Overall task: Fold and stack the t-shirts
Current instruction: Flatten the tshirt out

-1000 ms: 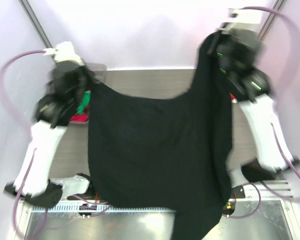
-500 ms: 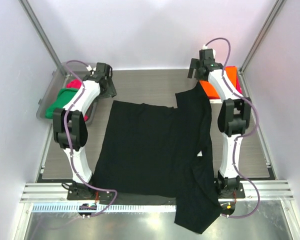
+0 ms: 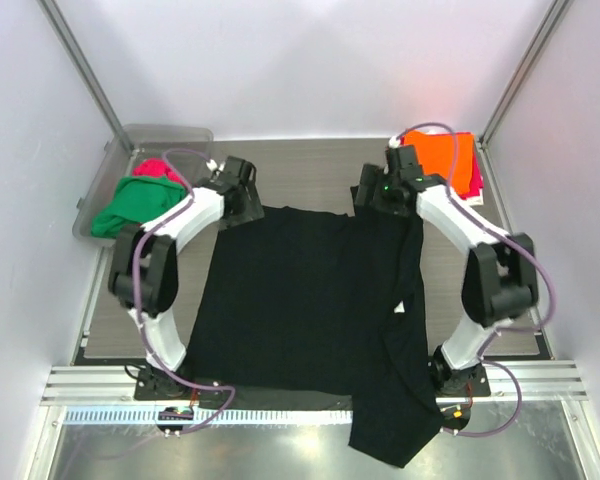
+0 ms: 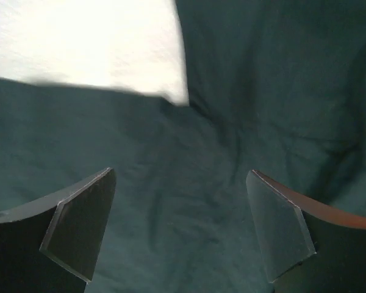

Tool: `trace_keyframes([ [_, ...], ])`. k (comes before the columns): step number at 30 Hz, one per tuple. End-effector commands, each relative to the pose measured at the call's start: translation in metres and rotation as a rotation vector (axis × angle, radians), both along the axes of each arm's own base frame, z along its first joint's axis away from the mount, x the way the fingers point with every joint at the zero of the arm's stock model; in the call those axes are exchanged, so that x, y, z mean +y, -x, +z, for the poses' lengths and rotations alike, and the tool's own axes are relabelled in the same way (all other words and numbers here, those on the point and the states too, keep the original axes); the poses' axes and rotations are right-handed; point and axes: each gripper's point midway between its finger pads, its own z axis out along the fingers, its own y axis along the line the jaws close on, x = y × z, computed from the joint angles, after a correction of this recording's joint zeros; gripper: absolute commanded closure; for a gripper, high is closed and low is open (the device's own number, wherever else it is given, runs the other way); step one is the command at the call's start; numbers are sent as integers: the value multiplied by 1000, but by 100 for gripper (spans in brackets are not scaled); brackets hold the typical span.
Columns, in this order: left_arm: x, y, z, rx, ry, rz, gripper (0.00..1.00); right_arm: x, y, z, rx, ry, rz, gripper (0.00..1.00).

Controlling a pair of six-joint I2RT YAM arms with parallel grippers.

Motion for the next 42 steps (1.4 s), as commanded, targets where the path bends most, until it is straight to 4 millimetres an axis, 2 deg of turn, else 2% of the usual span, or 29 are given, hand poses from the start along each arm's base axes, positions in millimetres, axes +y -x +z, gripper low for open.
trace_keyframes([
  [1,-11,-8,-33,44,53,28,27,4,-1,-49,116,0,-11,6],
  [2,-9,-9,-48,73,37,34,27,4,-4,-55,129,4,-10,6],
  [3,-9,-11,-54,82,28,37,27,6,-7,-74,171,18,-7,6],
  [5,-4,-13,-69,112,-6,53,27,8,-17,-82,187,24,-1,6],
  [6,-2,-13,-74,126,-20,59,27,10,-18,-104,234,33,5,6],
  [7,3,-16,-76,130,-37,78,27,12,-28,-103,226,29,7,7],
  [11,34,-14,-93,176,-106,173,29,20,-47,-130,264,33,23,7],
  [12,41,-13,-98,187,-115,189,29,27,-60,-124,243,15,36,7],
  [13,53,-14,-101,197,-122,217,29,30,-62,-144,280,14,41,8],
  [15,66,-19,-104,206,-132,241,29,41,-80,-141,264,-1,57,8],
  [16,77,-22,-104,211,-134,258,39,46,-83,-155,290,-5,66,8],
  [17,80,-25,-104,210,-125,263,43,50,-87,-158,293,-7,71,8],
  [19,87,-34,-101,207,-118,278,44,66,-107,-144,249,-30,96,8],
  [20,91,-37,-100,208,-125,287,44,71,-111,-156,261,-33,107,8],
  [21,94,-46,-93,190,-126,299,43,82,-126,-137,213,-51,127,8],
  [23,101,-49,-95,204,-122,317,42,94,-136,-141,203,-67,161,7],
  [26,103,-53,-82,211,-100,321,38,118,-162,-95,66,-87,279,6],
  [29,97,-46,-58,175,-76,305,28,105,-160,-59,12,-30,277,5],
  [30,95,-43,-43,146,-62,296,27,102,-157,-46,-8,-16,271,6],
  [33,87,-31,-24,119,-64,261,21,81,-141,-5,-54,54,234,5],
  [34,83,-27,-8,91,-52,249,21,67,-133,-13,-27,107,196,5],
  [35,81,-20,-1,90,-53,242,21,60,-123,21,-74,109,177,5],
  [36,82,-11,-1,100,-61,237,21,46,-118,26,-78,148,128,5],
  [37,80,-3,16,69,-49,230,21,28,-103,12,-36,210,71,6],
  [38,80,4,20,62,-50,224,21,16,-91,35,-65,217,26,6],
  [39,82,19,14,83,-57,222,21,6,-80,38,-60,223,-2,7],
  [40,81,28,18,80,-49,215,21,-10,-62,15,10,230,-43,10],
  [41,82,37,33,44,-34,210,22,-21,-49,31,-13,227,-77,12],
  [42,85,52,29,61,-37,207,22,-29,-38,24,10,225,-93,20],
])
